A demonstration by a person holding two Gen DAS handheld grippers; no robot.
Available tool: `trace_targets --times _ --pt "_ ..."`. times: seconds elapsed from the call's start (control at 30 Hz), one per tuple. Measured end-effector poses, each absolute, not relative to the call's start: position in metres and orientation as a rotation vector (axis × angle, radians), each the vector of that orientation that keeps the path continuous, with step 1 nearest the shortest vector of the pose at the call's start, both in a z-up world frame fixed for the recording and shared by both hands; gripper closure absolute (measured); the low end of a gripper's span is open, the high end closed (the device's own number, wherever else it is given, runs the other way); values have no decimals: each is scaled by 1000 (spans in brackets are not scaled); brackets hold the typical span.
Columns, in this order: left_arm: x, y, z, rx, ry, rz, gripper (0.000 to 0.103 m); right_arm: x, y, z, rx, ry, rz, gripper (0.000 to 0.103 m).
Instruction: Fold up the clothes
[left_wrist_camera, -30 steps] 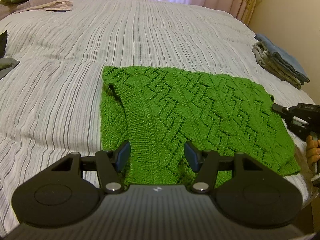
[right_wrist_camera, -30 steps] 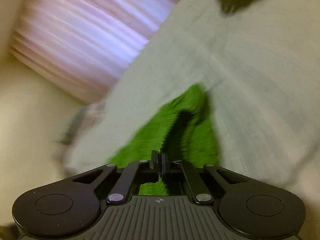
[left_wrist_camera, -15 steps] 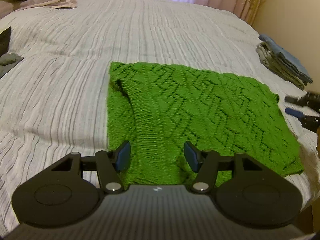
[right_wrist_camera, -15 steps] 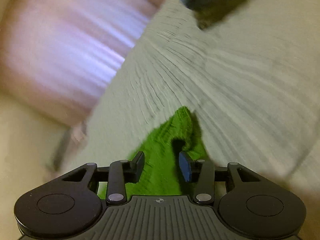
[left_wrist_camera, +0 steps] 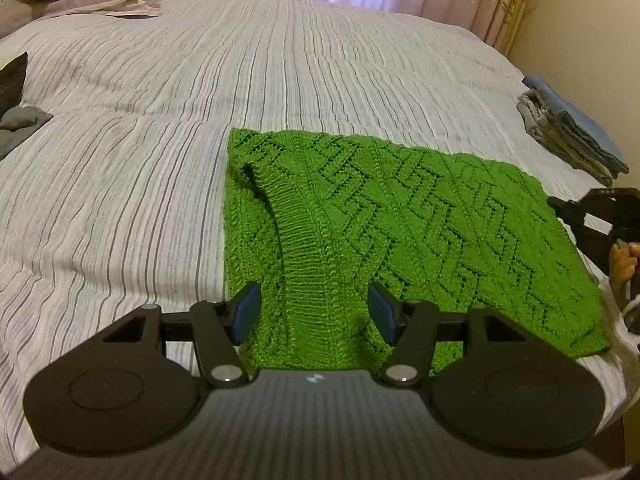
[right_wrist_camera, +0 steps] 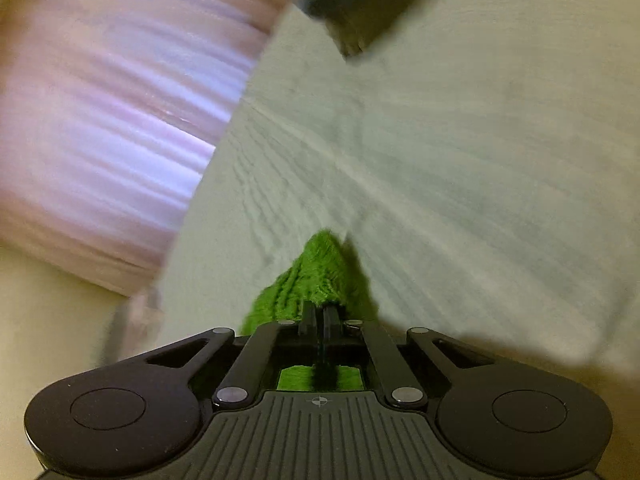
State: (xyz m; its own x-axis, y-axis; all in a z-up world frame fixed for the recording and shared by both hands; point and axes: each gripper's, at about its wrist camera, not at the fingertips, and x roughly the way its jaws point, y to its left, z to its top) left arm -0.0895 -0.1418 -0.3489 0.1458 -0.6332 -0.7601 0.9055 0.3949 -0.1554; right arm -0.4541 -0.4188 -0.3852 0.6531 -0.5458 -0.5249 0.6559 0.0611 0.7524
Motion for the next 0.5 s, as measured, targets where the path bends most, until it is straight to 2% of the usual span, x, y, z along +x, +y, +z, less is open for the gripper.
trace_targets --times 0.2,0.27,0.3,0.33,0.5 --pt "-88 -147 -355 399 873 -1134 48 -439 -410 -371 1011 283 -985 103" --pt "-88 -145 -356 410 854 -1127 48 -435 -399 -353 908 332 -1009 90" --pt "-87 -144 -357 417 852 -1120 48 -434 -392 -344 847 345 -1022 74" --pt "-86 -143 -358 422 852 -1114 48 -430 -383 -335 774 354 -1024 63" --pt "-84 -140 -359 410 860 -1103 48 -398 -349 -327 539 453 -870 64"
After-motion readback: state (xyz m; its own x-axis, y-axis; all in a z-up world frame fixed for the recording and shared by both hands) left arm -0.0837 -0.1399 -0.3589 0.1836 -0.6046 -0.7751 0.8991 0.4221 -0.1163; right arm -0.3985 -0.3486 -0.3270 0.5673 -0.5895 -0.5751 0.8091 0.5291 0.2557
